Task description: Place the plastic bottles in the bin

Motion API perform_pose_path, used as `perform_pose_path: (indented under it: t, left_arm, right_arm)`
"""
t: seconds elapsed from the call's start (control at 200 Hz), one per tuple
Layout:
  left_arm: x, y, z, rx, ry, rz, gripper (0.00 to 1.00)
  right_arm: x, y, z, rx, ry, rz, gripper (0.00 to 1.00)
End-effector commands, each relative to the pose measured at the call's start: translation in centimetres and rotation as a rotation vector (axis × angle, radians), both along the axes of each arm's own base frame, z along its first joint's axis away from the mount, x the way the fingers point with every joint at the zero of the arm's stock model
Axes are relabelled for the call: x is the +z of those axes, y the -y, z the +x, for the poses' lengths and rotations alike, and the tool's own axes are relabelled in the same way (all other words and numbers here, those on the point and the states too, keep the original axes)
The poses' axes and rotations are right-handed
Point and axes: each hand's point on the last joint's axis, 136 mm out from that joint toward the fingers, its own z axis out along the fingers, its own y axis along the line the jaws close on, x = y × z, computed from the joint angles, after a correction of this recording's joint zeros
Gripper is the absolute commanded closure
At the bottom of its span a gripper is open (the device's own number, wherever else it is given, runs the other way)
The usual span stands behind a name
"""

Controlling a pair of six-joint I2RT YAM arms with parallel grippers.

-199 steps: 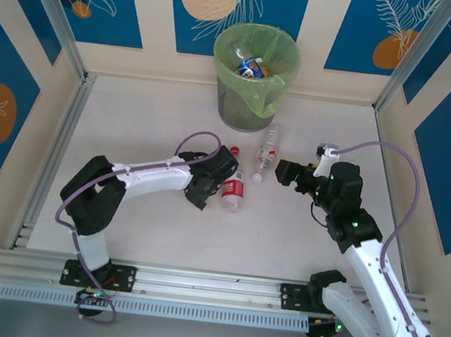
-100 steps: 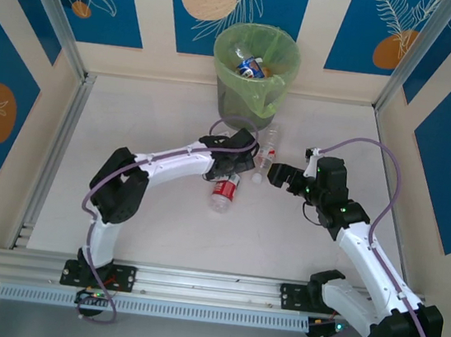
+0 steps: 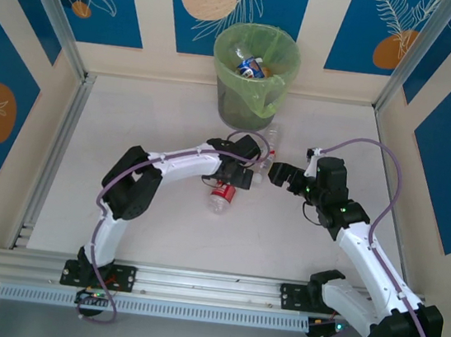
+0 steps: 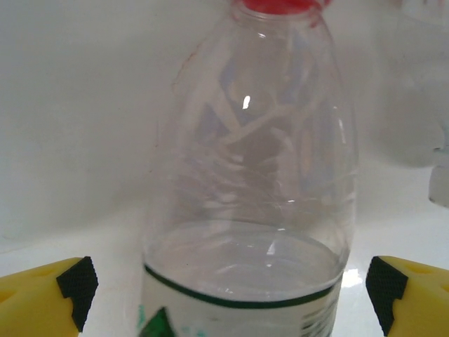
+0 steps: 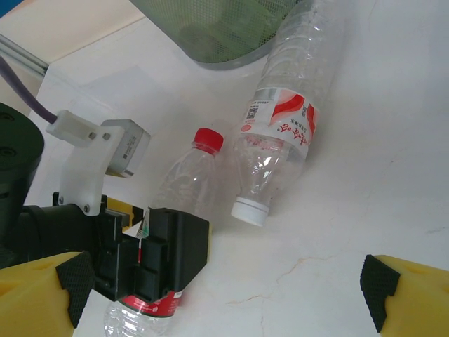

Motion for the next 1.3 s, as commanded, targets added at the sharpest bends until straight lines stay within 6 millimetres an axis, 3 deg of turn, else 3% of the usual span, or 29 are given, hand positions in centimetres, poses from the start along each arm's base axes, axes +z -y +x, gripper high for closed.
perform_pose_path:
  t: [0.0,0.3,0.615,0.9,1.065,1.295]
  left_arm:
    - [-1.1,0.2,-0.6,-0.088,-0.03,0.06,0.01]
    - [-2.4,-0.1,-1.0,-0.154,-0.042,0.126,0.16]
    - [-0.7,1.6,-0.5,-0.219,0.004,0.051,0.41]
    - [1.2,2.3,-0.3,-0.262,0.031,0.008,0.43]
    - [3.7,2.3,0.0,-0.268,0.06,-0.042,0.43]
    - [10.8,2.0,1.5,-0.246,0.197,-0.166,0.43]
  right_arm:
    - [-0.2,0.2,0.4,-0.022,-0.01,0.006,0.0]
    - [-0.5,0.1,0.8,-0.03,-0.034,0.005,0.0]
    - [-0.2,0.1,1.6,-0.046,-0.048,0.006,0.0]
    - [0.6,-0.2,2.9,-0.058,-0.042,0.013,0.0]
    - [0.7,-0.6,3.5,-0.057,-0.053,0.023,0.0]
    - [1.6,-1.1,4.1,-0.059,-0.04,0.058,0.0]
